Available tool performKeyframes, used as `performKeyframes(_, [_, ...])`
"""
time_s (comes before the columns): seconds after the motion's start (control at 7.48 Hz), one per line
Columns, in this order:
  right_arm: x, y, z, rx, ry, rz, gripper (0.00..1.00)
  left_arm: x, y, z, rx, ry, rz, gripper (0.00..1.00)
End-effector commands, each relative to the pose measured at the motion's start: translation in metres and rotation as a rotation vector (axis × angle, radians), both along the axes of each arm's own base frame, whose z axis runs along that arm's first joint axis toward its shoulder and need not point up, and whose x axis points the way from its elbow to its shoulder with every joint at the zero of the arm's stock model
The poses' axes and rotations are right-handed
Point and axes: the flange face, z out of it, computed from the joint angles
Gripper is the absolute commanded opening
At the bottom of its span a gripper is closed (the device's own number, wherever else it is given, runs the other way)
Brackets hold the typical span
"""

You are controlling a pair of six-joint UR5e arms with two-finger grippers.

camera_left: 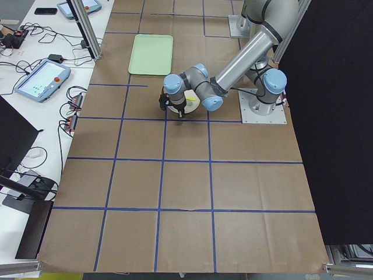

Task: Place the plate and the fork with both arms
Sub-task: 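Close the left gripper on the white plate's rim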

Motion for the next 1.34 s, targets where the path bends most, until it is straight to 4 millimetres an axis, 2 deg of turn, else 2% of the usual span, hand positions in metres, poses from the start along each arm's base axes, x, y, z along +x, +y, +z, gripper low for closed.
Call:
performKeyframes(0.0, [0.0,0.0,0.0,0.0,-0.001,0.0,1.0,0.0,0.0,0.0,0.0,0.002,0.001,0.23])
performKeyframes(0.13, [0.0,0.0,0.0,-0.002,-0.001,0.0,1.0,0.0,0.0,0.0,0.0,0.002,0.001,0.14])
performKeyframes(0.53, [0.0,0.0,0.001,-0.002,-0.001,0.0,1.0,-0.003,-0.002,0.003,-0.019,0.031,0.003,0.0])
performKeyframes(1.2, [0.0,0.0,-0.001,0.001,0.0,0.0,1.0,-0.02,-0.001,0.027,-0.069,0.147,0.057,0.0])
